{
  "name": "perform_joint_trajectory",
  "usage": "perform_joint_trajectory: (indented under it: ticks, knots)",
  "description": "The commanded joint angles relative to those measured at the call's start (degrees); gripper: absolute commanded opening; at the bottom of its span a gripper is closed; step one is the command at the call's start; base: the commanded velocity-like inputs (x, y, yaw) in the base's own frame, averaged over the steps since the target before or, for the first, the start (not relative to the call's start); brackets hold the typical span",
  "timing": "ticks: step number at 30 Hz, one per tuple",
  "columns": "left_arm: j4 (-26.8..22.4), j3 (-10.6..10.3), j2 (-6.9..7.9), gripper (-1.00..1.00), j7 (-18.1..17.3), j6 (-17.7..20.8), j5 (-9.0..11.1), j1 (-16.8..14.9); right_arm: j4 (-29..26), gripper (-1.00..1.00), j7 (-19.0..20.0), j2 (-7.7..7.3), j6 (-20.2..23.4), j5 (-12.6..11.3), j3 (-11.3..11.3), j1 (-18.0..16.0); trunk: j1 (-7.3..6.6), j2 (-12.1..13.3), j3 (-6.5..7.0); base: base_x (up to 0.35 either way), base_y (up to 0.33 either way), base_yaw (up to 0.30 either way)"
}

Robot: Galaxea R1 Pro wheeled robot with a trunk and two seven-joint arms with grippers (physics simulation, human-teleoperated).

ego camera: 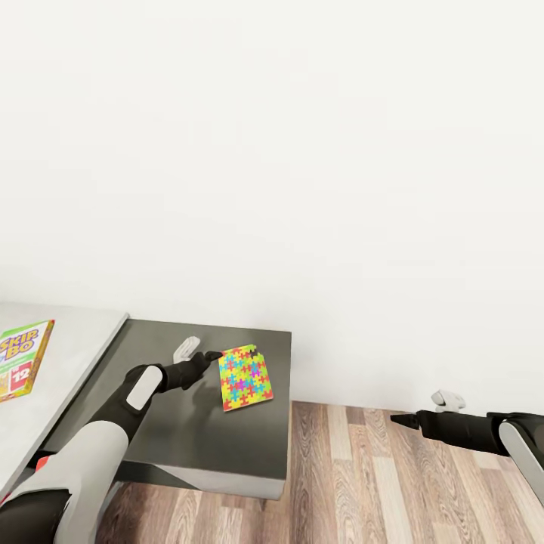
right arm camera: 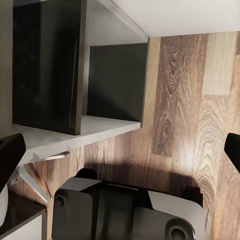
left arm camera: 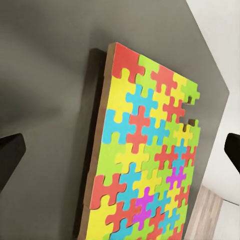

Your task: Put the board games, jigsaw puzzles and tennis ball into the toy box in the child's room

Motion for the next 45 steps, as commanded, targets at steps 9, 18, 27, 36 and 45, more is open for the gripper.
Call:
perform_joint_trajectory:
  ticks: [9, 18, 27, 36, 45]
  knots:
    - [-0.01, 0.26, -0.06, 1.00, -0.18, 0.34, -0.05, -0.04, -0.06, 1.00, 0.61, 0.05, 0.22, 0.54, -0.10, -0.05, 0.02, -0.09, -0.17, 0.000, 0.000, -0.038]
    - [-0.01, 0.25, -0.07, 1.00, -0.17, 0.31, -0.05, -0.04, -0.07, 1.00, 0.60, 0.06, 0.22, 0.57, -0.12, -0.05, 0.02, -0.09, -0.20, 0.000, 0.000, -0.188]
    - [-0.01, 0.28, -0.04, 1.00, -0.14, 0.31, -0.05, -0.04, -0.06, 1.00, 0.58, 0.14, 0.22, 0.57, -0.13, -0.05, 0.02, -0.09, -0.20, 0.000, 0.000, -0.217]
    - [-0.01, 0.26, -0.06, 1.00, -0.13, 0.27, -0.05, -0.04, -0.07, 1.00, 0.56, 0.16, 0.22, 0.58, -0.10, -0.05, 0.02, -0.09, -0.20, 0.000, 0.000, -0.061]
    - [-0.01, 0.26, -0.07, 1.00, -0.13, 0.21, -0.05, -0.04, -0.08, 1.00, 0.56, 0.16, 0.22, 0.58, -0.11, -0.05, 0.02, -0.09, -0.20, 0.000, 0.000, -0.012]
